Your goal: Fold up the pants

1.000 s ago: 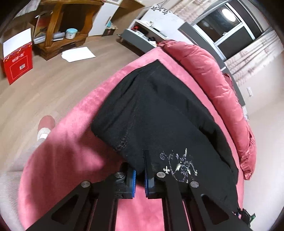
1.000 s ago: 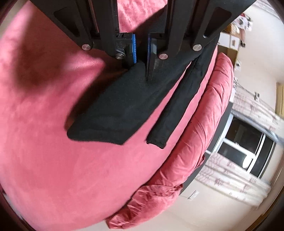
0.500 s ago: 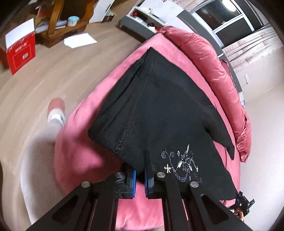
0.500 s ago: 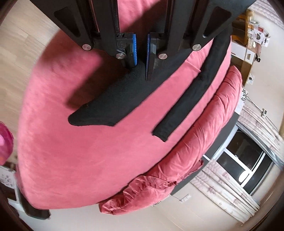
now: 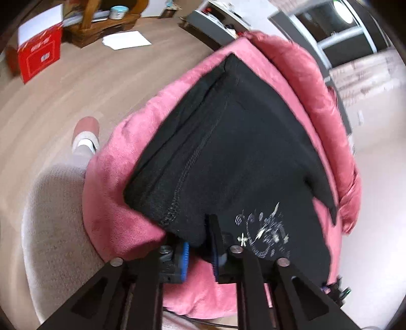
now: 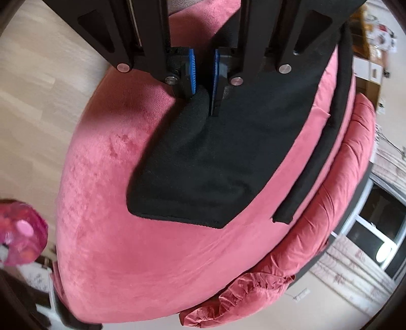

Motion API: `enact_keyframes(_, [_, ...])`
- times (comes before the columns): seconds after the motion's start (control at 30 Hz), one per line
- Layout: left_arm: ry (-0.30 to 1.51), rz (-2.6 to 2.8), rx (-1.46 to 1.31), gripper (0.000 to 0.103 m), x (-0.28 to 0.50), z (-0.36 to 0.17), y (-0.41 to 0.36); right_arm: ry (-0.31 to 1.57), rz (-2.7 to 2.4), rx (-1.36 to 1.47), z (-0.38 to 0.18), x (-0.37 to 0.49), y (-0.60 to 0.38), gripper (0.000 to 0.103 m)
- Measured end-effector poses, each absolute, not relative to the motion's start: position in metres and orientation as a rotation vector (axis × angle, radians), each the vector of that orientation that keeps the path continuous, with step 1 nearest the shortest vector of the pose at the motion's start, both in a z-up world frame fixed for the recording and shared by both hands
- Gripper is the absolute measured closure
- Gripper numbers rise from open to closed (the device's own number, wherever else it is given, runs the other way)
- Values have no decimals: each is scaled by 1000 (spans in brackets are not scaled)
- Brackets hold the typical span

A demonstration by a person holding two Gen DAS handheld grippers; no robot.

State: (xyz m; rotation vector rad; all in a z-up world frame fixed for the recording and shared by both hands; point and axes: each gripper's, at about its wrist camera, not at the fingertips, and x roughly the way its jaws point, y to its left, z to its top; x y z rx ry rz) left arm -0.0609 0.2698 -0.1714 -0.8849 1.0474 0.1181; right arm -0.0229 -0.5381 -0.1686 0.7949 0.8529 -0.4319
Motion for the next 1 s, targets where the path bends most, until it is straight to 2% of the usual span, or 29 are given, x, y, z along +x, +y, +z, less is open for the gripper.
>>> enact_keyframes(0.07, [1007,166,-912,79,-68,-161,280,858,-525,722,-156,-26,-536,65])
enact_keyframes(0.1, [977,189,-912,78,-71,-153,285,849,-580,670,-148,-28,-535,51])
enact_keyframes(0.13, [937,212,-902,75,-74,-144,291,829,-624,621,-139,-31,-533,45])
enact_keyframes(0.3, [727,384,-781,68,-93,-101,311,749,-590,394,-94,-18,-505,45])
enact_keyframes(0.47, [751,352,-719,61,-75,-93,306,750,-383,194,-77,24,-434,44])
enact_keyframes(0.57, [799,270,-701,54,-57,-97,289,765,-235,168,-79,49,-390,38])
enact_keyframes(0.8, [814,149,-563,52,2,-86,237,846,44,130,-115,101,-273,38])
enact_keyframes(1.0, [852,224,-494,46,63,-89,232,857,150,3,-148,117,-194,38])
